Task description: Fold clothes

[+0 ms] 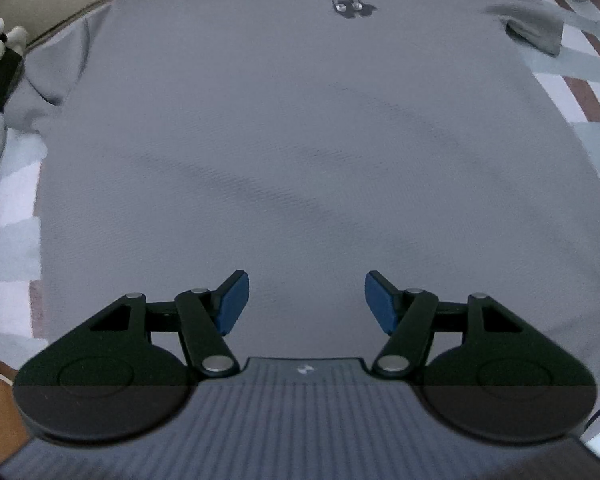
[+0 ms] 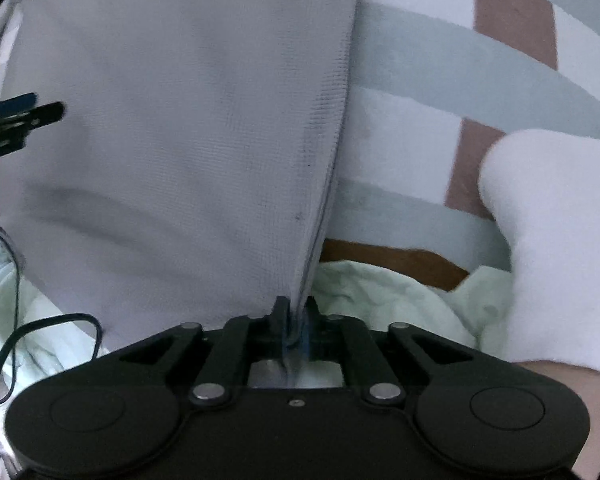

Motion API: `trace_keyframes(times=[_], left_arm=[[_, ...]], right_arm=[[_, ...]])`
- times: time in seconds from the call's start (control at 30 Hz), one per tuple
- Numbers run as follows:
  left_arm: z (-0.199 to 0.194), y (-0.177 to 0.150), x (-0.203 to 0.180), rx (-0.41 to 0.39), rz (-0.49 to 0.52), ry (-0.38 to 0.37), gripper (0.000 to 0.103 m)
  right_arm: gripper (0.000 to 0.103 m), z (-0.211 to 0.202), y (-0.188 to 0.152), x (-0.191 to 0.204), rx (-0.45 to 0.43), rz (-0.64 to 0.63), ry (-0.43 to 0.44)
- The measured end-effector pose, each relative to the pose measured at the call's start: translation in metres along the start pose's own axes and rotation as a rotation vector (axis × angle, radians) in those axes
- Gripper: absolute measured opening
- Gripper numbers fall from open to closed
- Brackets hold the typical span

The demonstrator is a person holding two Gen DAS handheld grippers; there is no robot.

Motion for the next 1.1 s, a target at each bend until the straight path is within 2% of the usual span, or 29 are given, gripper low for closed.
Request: trace_keyframes(times=[0.03,0.07,0.13,0.33,0.43,0.53,0.6,0.63,0.67,0.73,0.83,0.9,0.97,1.03,1.1], left_arm=[[-0.003,0.007,-0.001,0.0,-0.011,-0.016,0.064],[-0.007,0.016,-0.005,-0.015,-0.015,-0.029,0.064],[-0.013,0.035,-0.015,-0.05,0.02,-0.03,0.064],[-0.027,0.095,-0.016,-0.066,0.14,0.033,0.066],[-0.038,0.129,0.008,-0.008,0.106,0.061,0.068],[-0.055,0.154,0.044,0.054,0.094,0.12,0.069],[-0.074,0.164,0.067,0.026,0.121,0.18,0.07],[-0.083,0.168,0.077,-0.006,0.142,0.196,0.071],[-0.091,0.172,0.088,-0.04,0.165,0.204,0.071],[-0.103,0.182,0.11,-0.099,0.191,0.207,0.071],[-0.093,0.198,0.147,-0.147,0.114,0.162,0.071],[-0.068,0.203,0.177,-0.185,-0.038,0.123,0.071],[-0.036,0.212,0.205,-0.108,-0.148,0.041,0.069],[-0.017,0.217,0.23,-0.146,-0.189,0.073,0.067],[0.005,0.218,0.248,-0.171,-0.187,0.147,0.067]], right_arm=[[0.027,-0.001,0.001,0.001,0.01,-0.006,-0.018],[0.032,-0.006,0.004,0.005,0.005,-0.027,-0.046],[0.033,-0.02,0.011,0.012,-0.053,-0.063,-0.103],[0.039,-0.076,0.047,0.045,-0.418,-0.22,-0.364],[0.039,-0.087,0.066,0.066,-0.515,-0.276,-0.375],[0.039,-0.099,0.086,0.088,-0.611,-0.331,-0.386],[0.039,-0.108,0.099,0.093,-0.67,-0.387,-0.406],[0.043,-0.113,0.107,0.097,-0.712,-0.408,-0.432],[0.047,-0.117,0.113,0.1,-0.76,-0.421,-0.467],[0.049,-0.127,0.127,0.107,-0.856,-0.446,-0.538],[0.052,-0.13,0.149,0.129,-0.923,-0.53,-0.595],[0.057,-0.133,0.158,0.154,-0.945,-0.593,-0.602],[0.061,-0.127,0.174,0.171,-0.963,-0.641,-0.583],[0.062,-0.115,0.192,0.181,-0.963,-0.675,-0.542],[0.062,-0.105,0.214,0.189,-0.952,-0.695,-0.498]])
Point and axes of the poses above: each gripper's, at about its wrist camera, not at the fingertips, and z roughly the way its jaws point, x to its left, y to its top, the point moved 3 cm from there along z, roughly the way its jaws point, and after that the axes turned 12 degrees about -z, right-handed, at the moved point
